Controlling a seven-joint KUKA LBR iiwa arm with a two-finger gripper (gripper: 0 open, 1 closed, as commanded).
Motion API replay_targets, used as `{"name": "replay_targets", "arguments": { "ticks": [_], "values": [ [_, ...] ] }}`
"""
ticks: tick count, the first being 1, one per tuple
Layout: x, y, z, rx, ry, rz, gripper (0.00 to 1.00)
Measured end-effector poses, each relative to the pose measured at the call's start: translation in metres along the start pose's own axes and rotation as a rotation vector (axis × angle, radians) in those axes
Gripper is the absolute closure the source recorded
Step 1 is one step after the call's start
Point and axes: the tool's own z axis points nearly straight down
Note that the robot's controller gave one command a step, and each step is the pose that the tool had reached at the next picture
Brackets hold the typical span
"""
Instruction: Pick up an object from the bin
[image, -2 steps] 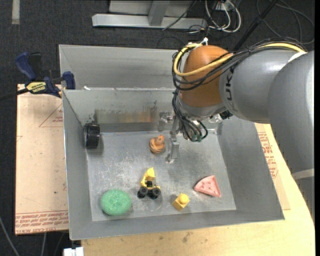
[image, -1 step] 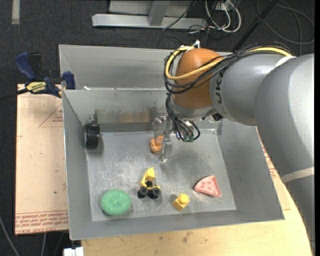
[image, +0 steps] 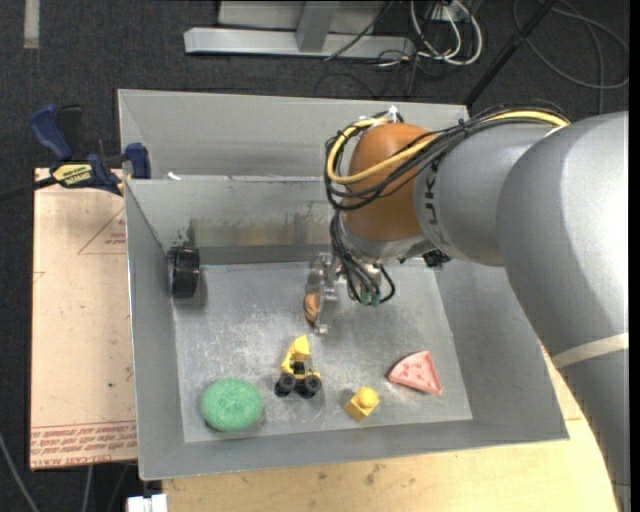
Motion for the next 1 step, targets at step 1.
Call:
{"name": "replay_targets", "arguments": {
  "ticks": [1],
  "values": [
    [0.0000,0.0000,0.0000,0.000,0.000,0.000,1.00]
  ]
}}
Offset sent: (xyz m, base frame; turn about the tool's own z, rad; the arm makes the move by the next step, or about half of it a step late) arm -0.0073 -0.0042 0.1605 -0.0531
